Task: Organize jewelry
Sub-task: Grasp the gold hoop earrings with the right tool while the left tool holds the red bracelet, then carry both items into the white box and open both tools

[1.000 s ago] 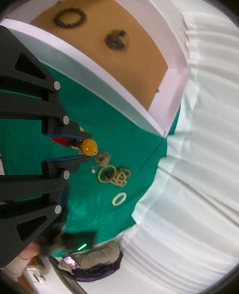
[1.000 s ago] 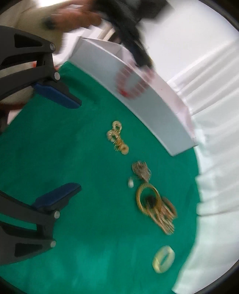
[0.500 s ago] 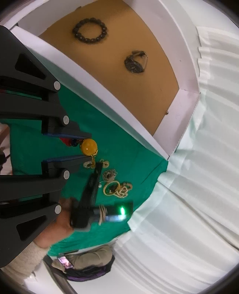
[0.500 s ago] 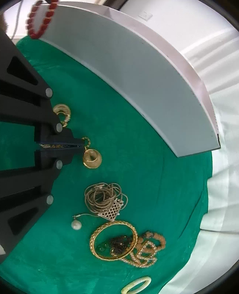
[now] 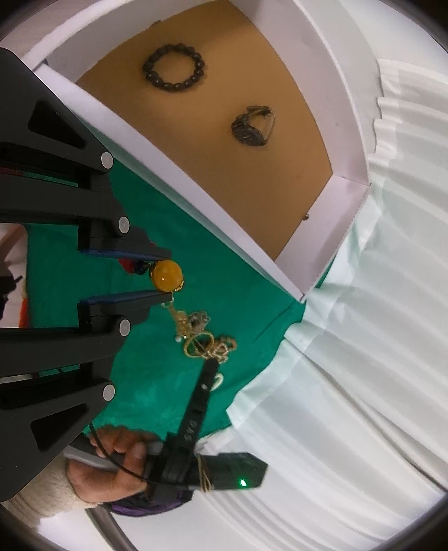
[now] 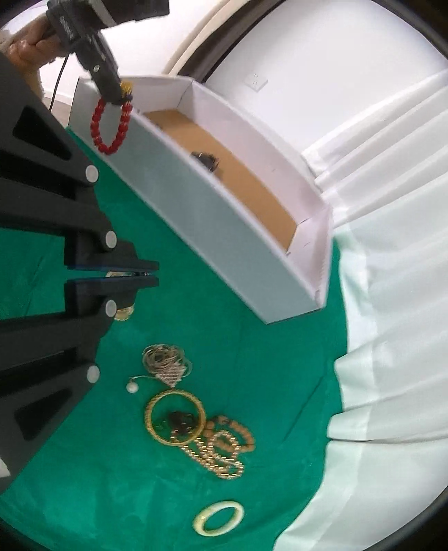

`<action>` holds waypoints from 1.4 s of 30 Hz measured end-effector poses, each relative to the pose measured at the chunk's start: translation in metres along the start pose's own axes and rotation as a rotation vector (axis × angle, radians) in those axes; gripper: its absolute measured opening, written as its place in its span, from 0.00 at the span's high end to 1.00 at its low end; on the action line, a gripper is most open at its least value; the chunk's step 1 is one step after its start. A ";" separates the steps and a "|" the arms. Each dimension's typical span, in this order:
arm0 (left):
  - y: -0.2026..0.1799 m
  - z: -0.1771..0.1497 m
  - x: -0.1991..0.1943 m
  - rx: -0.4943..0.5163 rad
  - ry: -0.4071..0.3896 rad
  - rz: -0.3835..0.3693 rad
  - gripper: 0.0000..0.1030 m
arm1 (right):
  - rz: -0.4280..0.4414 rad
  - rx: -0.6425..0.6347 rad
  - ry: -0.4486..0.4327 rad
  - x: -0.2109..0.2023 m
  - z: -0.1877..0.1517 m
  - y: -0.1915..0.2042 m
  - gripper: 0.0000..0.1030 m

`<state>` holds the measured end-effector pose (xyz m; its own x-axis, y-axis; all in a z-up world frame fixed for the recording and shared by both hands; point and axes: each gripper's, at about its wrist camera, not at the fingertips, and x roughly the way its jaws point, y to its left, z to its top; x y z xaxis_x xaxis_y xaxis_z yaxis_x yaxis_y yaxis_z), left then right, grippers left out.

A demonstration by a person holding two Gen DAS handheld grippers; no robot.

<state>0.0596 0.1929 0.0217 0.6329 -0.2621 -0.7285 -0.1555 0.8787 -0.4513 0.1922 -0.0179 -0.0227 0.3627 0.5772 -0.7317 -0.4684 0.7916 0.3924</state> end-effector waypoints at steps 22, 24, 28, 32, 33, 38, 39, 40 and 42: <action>0.107 0.090 -0.059 -0.148 -0.124 0.230 0.85 | 0.173 -0.258 -0.146 -0.021 0.117 0.160 0.98; 0.124 0.095 -0.041 -0.166 -0.100 0.259 0.85 | 0.175 -0.258 -0.103 0.007 0.118 0.166 0.98; 0.157 0.098 -0.003 -0.205 -0.035 0.319 0.85 | 0.165 -0.259 -0.007 0.061 0.106 0.166 0.98; 0.172 0.090 0.022 -0.211 0.018 0.394 0.78 | 0.129 -0.237 0.060 0.094 0.089 0.157 0.94; 0.171 0.087 0.022 -0.206 0.018 0.399 0.64 | 0.115 -0.237 0.067 0.097 0.085 0.155 0.94; 0.146 0.072 0.002 -0.150 -0.052 0.421 0.33 | 0.078 -0.215 0.041 0.079 0.067 0.143 0.26; 0.135 0.069 -0.004 -0.126 -0.072 0.424 0.29 | 0.072 -0.213 0.027 0.072 0.062 0.141 0.24; 0.123 0.066 -0.009 -0.104 -0.093 0.422 0.24 | 0.061 -0.216 0.019 0.067 0.058 0.140 0.24; 0.101 0.062 -0.017 -0.064 -0.129 0.406 0.16 | -0.001 -0.220 -0.012 0.051 0.043 0.134 0.23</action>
<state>0.0800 0.3112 0.0206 0.5999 0.1560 -0.7847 -0.4556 0.8728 -0.1749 0.1827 0.1261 0.0160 0.3720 0.5800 -0.7247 -0.6323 0.7299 0.2596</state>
